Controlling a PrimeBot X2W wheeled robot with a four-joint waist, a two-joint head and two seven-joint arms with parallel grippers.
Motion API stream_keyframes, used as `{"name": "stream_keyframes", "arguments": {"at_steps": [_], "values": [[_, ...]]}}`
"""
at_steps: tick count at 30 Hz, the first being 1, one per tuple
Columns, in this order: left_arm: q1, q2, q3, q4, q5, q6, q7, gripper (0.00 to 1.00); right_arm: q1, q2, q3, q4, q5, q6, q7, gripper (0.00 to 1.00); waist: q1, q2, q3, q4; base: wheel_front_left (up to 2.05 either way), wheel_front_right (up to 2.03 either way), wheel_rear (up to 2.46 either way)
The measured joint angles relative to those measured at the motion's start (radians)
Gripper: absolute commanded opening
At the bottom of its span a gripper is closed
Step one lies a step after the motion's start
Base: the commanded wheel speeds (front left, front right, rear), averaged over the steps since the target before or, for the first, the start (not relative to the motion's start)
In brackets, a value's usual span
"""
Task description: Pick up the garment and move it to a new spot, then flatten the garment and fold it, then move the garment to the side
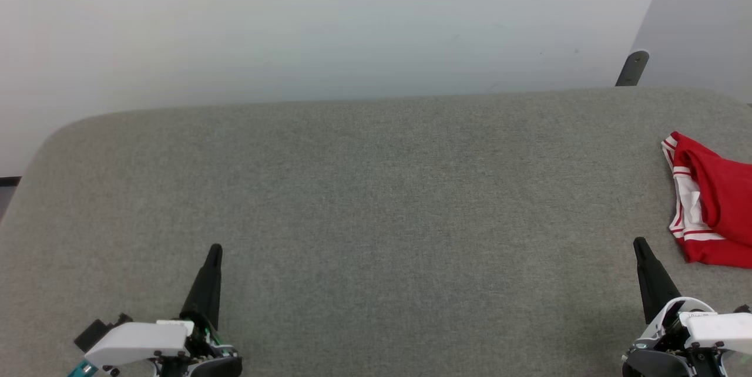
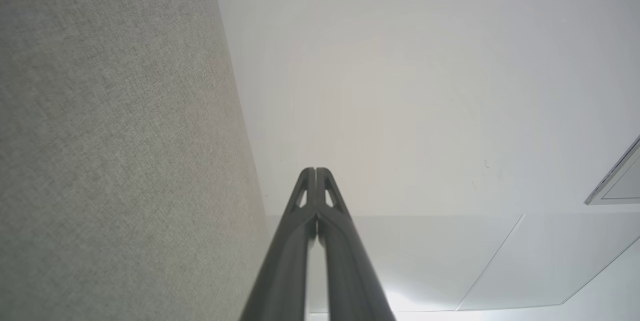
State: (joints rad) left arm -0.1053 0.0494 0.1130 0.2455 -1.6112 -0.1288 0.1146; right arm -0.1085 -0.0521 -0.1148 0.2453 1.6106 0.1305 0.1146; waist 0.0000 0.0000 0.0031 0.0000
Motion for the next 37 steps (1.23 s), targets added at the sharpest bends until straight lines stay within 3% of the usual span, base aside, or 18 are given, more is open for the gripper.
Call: {"name": "stream_keyframes", "arguments": {"at_steps": [37], "values": [[0.0, 0.0, 0.0, 0.0, 0.0, 0.0, 0.0, 0.0, 0.0, 0.0, 0.0, 0.0, 0.0, 0.0, 0.0, 0.0, 0.0, 0.0, 0.0, 0.0, 0.0, 0.0, 0.0]]}}
